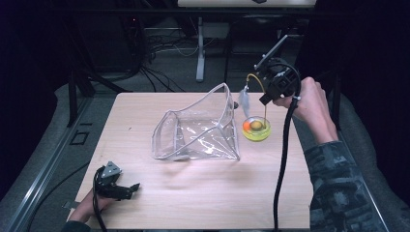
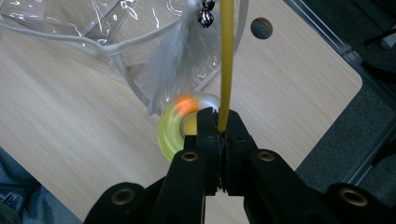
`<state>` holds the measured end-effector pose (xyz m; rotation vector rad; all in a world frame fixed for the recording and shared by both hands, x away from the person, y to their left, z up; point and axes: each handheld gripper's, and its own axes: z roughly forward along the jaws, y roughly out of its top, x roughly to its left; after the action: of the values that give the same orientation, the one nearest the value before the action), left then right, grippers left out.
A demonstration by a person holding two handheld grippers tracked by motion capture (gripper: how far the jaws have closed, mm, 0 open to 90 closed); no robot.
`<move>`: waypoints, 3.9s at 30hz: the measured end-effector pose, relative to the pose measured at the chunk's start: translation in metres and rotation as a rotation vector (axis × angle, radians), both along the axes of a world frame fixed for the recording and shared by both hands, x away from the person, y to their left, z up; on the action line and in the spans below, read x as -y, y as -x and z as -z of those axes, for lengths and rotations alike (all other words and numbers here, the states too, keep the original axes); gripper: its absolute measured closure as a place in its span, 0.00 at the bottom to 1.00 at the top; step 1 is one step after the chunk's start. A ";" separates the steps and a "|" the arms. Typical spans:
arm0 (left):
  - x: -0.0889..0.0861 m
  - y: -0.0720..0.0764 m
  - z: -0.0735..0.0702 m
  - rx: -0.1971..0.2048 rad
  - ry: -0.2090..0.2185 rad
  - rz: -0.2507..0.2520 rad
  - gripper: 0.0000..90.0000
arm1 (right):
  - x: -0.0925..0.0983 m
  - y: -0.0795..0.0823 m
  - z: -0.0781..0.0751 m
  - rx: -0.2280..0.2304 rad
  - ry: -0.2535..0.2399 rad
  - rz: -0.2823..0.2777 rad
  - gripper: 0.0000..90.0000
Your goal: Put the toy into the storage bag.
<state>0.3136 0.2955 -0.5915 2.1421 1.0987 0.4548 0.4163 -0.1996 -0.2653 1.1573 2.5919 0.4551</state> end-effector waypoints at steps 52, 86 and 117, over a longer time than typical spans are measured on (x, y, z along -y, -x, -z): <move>0.000 0.000 0.000 -0.001 0.002 -0.002 0.00 | -0.029 -0.005 -0.071 0.093 -0.062 -0.032 0.98; 0.000 0.000 0.000 -0.001 0.001 -0.002 0.00 | -0.102 -0.023 -0.076 0.153 -0.118 -0.153 0.98; 0.000 0.000 0.000 0.000 0.001 -0.004 0.00 | -0.135 -0.041 -0.006 0.117 -0.126 -0.197 0.98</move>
<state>0.3133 0.2950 -0.5915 2.1389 1.1036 0.4556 0.4571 -0.0645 -0.2591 0.8859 2.6166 0.7151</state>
